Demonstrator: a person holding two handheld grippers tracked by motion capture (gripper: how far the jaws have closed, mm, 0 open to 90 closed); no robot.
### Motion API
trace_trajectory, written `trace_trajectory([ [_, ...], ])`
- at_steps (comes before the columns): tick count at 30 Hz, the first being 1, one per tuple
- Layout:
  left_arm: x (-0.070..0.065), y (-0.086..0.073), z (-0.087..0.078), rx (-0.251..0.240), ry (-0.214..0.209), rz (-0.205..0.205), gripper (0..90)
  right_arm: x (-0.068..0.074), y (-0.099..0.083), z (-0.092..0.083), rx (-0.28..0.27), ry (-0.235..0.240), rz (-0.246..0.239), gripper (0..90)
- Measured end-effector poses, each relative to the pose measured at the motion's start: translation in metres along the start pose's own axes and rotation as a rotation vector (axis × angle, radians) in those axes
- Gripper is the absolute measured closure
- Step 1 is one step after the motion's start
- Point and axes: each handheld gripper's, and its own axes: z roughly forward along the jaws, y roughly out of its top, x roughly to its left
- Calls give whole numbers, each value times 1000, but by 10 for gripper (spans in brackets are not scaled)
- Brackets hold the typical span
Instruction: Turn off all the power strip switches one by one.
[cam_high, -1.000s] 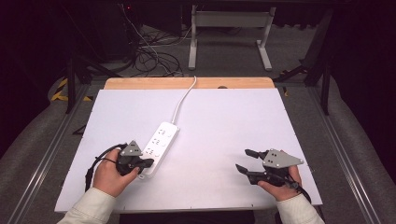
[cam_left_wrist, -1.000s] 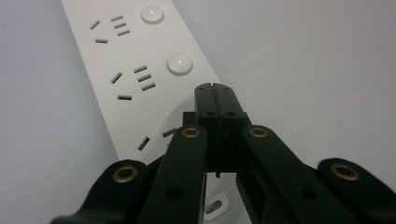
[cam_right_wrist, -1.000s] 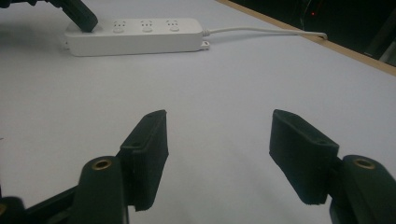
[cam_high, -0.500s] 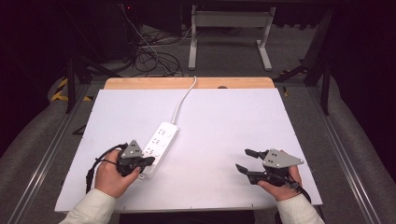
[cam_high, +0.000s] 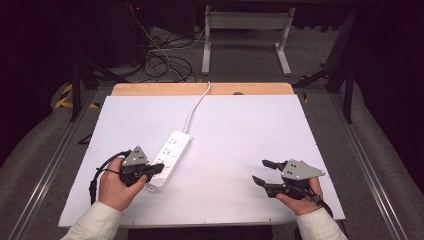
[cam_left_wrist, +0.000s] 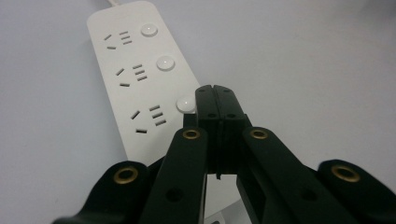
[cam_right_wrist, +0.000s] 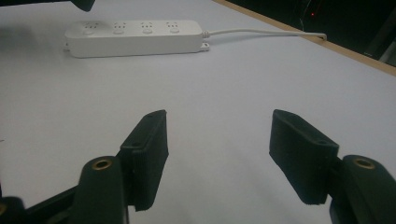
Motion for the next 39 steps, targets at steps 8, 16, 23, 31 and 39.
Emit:
trace_trajectory([
  [8, 7, 6, 7, -11, 11, -2, 900, 1, 0, 0, 1, 4, 8, 385],
  [16, 11, 13, 18, -16, 6, -14, 900, 0, 0, 1, -1, 9, 11, 386],
  [23, 16, 20, 30, -9, 4, -27, 900, 1, 0, 0, -1, 10, 11, 386],
  [31, 18, 21, 32, -6, 7, -30, 900, 0, -1, 0, 0, 8, 13, 386],
  [39, 18, 20, 33, 15, 10, -22, 900, 0, -1, 0, -1, 9, 9, 386],
])
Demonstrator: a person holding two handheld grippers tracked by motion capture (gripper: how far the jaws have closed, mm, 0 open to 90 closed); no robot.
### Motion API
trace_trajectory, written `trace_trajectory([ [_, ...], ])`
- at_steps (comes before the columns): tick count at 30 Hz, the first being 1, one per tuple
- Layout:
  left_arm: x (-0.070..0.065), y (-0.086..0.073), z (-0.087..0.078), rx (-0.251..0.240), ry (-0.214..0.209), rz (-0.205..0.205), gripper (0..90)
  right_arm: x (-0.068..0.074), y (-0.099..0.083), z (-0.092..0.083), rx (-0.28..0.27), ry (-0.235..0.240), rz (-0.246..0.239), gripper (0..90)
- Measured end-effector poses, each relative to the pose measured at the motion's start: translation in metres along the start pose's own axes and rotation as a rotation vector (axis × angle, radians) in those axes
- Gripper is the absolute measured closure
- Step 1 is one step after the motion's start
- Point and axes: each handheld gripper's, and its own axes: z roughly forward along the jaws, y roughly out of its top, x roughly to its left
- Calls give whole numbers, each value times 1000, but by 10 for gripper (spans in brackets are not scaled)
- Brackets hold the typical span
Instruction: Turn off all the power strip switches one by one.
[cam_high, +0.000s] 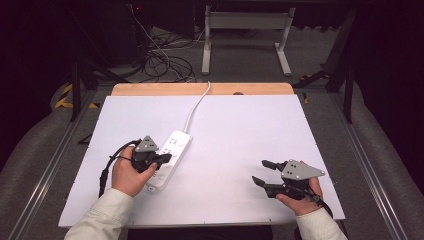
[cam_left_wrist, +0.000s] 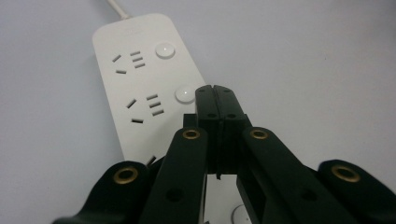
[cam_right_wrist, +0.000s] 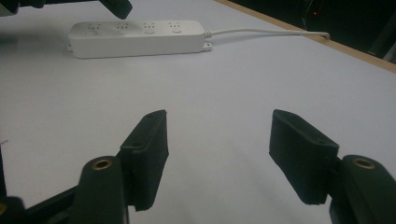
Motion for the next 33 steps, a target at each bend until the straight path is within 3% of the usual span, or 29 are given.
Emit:
trace_trajectory([
  [7, 0, -1, 5, 57, -2, 8, 900, 0, 0, 0, 2, -1, 5, 386],
  [8, -1, -1, 6, 63, -17, 1, 900, 0, 0, 0, 1, -1, 0, 386],
  [14, -1, -2, 9, 90, -7, 13, 900, 0, 0, 0, 1, 0, 0, 385],
  [33, -1, -6, 12, 93, -3, 1, 900, 1, 0, -1, -1, -2, -2, 385],
])
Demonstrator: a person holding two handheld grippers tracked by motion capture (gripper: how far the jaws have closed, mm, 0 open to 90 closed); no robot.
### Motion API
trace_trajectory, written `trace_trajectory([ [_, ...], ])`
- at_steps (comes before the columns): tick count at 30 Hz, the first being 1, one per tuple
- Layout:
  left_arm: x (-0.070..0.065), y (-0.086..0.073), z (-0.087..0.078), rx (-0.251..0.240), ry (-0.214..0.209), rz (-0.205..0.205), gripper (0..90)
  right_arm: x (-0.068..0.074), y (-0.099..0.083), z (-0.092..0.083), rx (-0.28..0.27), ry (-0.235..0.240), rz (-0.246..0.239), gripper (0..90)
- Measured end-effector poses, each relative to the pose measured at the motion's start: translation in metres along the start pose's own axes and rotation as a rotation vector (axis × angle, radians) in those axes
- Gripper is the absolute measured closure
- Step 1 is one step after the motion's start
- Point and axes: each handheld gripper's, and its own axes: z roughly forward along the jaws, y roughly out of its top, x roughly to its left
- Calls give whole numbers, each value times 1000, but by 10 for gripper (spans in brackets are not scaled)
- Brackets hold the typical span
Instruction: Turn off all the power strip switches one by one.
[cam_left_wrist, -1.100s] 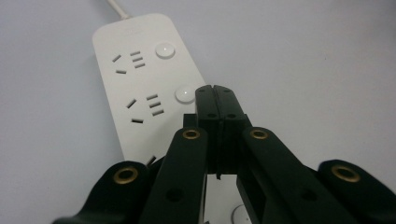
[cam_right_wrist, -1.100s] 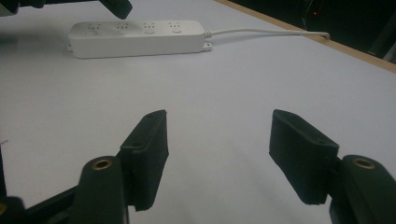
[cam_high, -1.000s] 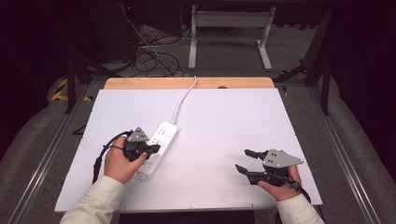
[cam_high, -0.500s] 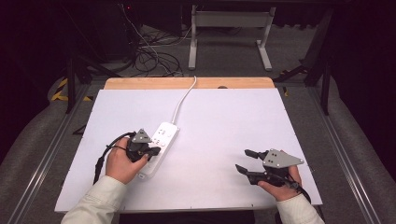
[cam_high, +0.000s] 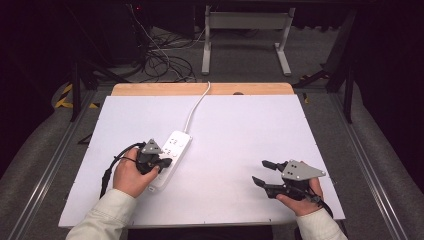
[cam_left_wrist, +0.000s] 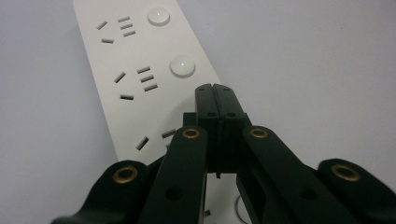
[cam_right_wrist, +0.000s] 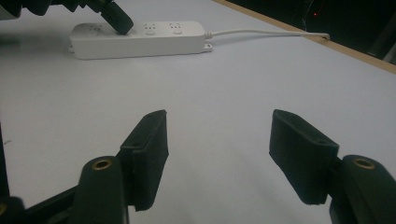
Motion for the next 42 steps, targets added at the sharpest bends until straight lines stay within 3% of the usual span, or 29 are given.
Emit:
trace_trajectory([
  [20, -3, -3, 2, -19, 25, 1, 900, 2, 0, 1, 0, 4, 6, 385],
  [21, -2, -3, 1, -59, 39, -1, 900, 2, 0, 1, 0, 4, 6, 386],
  [22, -2, -1, -2, -27, 65, -7, 900, 1, 0, 1, -1, 3, 2, 385],
  [23, -2, -1, -2, -27, 65, -7, 900, 1, 0, 1, -1, 2, 1, 386],
  [24, -1, 1, -10, -60, 84, -28, 900, 1, 0, 1, -1, 3, 2, 386],
  [28, -1, 6, -21, -104, 62, -52, 900, 0, -1, 2, 3, 4, 5, 386],
  [32, -4, 7, -24, -107, 54, -29, 900, 0, -1, 3, 8, 6, 1, 386],
  [42, -6, 9, -24, -114, 45, -34, 900, 1, -1, 3, 8, 6, 2, 386],
])
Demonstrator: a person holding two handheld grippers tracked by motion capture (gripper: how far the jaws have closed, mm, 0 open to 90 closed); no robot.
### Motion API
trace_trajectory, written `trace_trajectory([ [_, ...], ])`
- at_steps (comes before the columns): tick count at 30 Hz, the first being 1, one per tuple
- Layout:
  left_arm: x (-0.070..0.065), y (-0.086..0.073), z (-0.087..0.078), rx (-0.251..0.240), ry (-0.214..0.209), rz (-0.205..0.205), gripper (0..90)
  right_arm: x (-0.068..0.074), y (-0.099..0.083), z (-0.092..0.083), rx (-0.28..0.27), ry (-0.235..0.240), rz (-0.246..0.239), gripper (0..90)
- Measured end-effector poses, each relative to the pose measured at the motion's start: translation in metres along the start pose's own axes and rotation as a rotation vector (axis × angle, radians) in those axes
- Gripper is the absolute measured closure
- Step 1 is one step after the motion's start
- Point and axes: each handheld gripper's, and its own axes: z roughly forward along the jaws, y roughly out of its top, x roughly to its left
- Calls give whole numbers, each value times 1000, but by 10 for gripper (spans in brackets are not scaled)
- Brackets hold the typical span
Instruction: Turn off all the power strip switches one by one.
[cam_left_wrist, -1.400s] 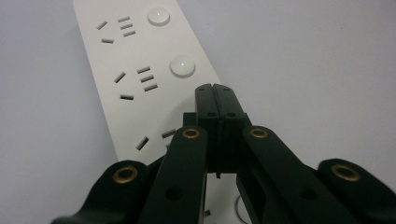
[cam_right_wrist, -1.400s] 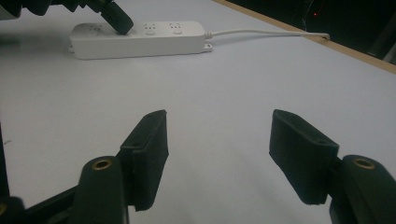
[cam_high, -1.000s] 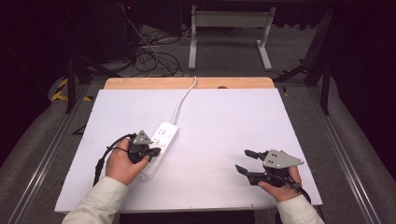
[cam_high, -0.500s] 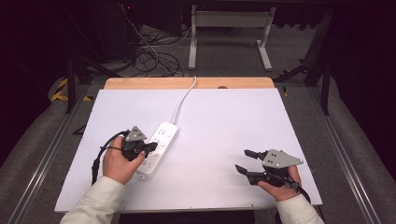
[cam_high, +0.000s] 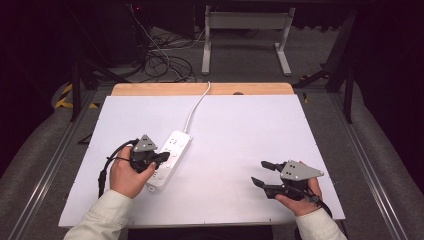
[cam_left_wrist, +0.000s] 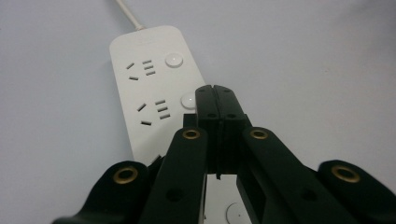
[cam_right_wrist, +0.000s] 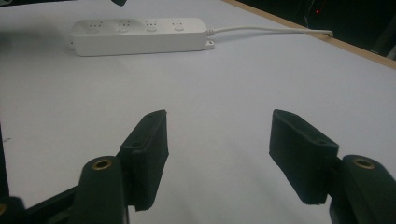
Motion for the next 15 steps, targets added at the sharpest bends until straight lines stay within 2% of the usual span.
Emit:
trace_trajectory([
  [7, 2, 3, 1, -2, 4, 5, 900, 0, 0, 0, -3, 0, -2, 386],
  [10, 3, 9, 5, -5, 13, 8, 900, 0, 0, 0, 0, -1, 2, 386],
  [14, 8, 19, 14, -20, -4, -10, 900, 0, 0, 1, 5, 1, 3, 386],
  [15, 9, 21, 17, -16, -5, -3, 900, 0, 0, 1, 5, 2, 4, 386],
])
